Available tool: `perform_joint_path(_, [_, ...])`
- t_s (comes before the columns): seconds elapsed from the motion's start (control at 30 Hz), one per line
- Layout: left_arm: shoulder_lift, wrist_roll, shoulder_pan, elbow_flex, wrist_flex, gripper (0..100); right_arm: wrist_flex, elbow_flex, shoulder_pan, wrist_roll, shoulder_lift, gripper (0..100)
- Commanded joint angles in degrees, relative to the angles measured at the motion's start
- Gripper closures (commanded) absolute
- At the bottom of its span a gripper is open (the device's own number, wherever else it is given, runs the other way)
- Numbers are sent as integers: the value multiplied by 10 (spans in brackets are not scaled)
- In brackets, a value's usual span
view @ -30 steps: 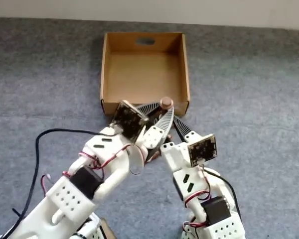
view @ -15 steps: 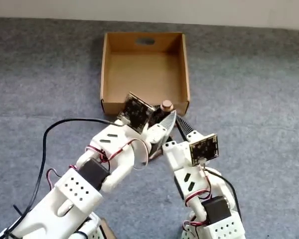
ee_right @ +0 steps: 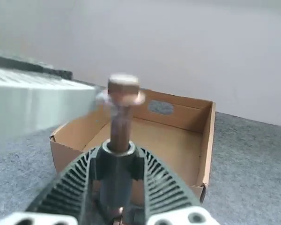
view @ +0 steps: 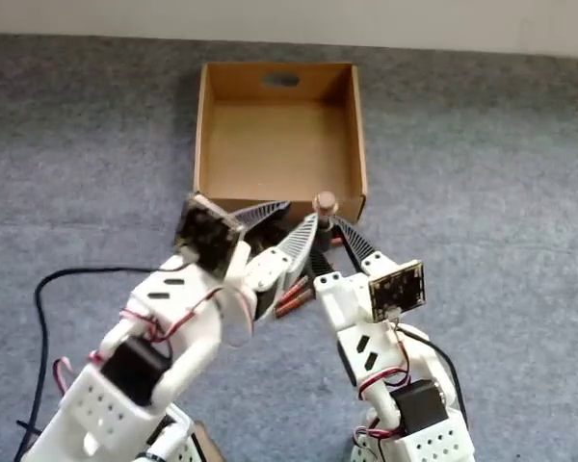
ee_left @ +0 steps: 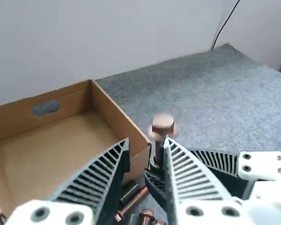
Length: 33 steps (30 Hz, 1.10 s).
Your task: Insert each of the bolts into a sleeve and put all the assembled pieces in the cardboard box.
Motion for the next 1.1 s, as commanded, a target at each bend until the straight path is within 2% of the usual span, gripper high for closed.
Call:
perform_joint_path(0.0, [-41, 1, -6, -15, 29, 867, -14, -11, 9, -2, -5, 992])
perform_joint_path(0.23, [-58, -4, -25, -14, 40, 871, -14, -11, 11, -2, -5, 992])
perform_joint_path(0.4, [-48, -45, -167, 53, 69, 871, -12, -44, 39, -2, 9, 992])
perform_joint_path(0.53, [49, -86, -291, 106, 25, 920, -10, -120, 54, -3, 69, 992])
perform_joint_path(0.6, [134, -89, -324, 99, 1, 953, -10, -175, 54, -3, 124, 992])
perform_joint_path(0.77, [361, -91, -331, 12, -14, 956, -6, -357, 60, -3, 335, 992])
perform_joint_path(0.9, [524, -91, -373, -53, -18, 956, 70, -527, 86, -5, 523, 992])
perform_joint_path(1.07, [625, -88, -409, -116, -16, 958, 129, -703, 110, -5, 756, 992])
